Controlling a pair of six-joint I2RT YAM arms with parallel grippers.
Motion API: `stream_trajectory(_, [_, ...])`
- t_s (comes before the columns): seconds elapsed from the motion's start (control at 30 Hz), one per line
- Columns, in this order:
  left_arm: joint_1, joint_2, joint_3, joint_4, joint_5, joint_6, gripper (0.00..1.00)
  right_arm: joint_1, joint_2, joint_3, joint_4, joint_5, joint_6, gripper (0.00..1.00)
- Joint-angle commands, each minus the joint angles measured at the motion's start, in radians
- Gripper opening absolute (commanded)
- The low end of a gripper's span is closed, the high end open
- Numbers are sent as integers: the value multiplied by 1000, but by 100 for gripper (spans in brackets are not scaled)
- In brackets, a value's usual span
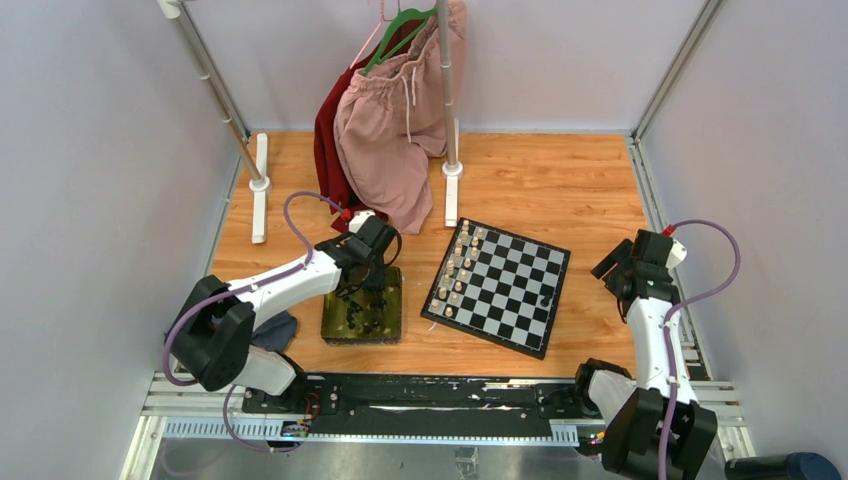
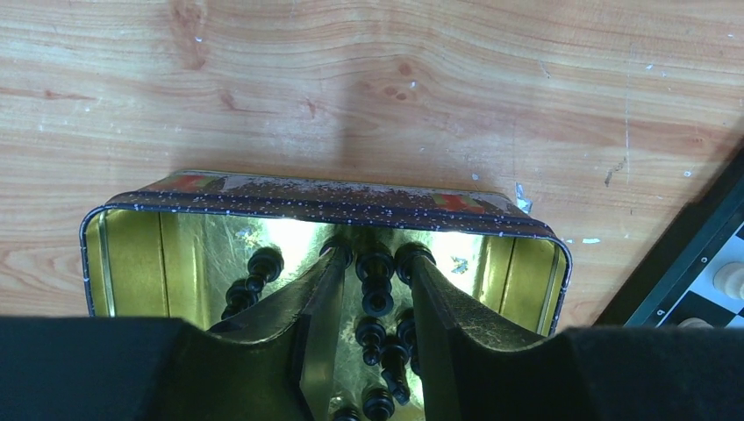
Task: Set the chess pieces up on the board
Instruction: Pick up the chess piece from the storage box.
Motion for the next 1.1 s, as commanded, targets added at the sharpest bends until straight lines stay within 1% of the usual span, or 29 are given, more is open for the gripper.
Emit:
stream_trajectory(0.0, [13,14,2,23,15,9,39,12,12,-14,8,0,-10,76])
stream_trajectory(0.2, [16,19,-2,23,27,9,36,12,25,-20,20,3,-11,76])
stream_trajectory(0.53, [16,0,-22,3,35,-2,35,12,49,-21,36,2,-16,76])
stream_trajectory(0.7, [16,-3,-38,6,41,-10,32,12,55,-24,43,-4,-16,76])
stream_trajectory(0.87, [16,-12,-47,6,42,-16,31,11,54,-27,45,-3,-17,76])
stream_trajectory(1.07, [16,-16,-50,15,43,-20,26,13,47,-29,40,-7,-17,76])
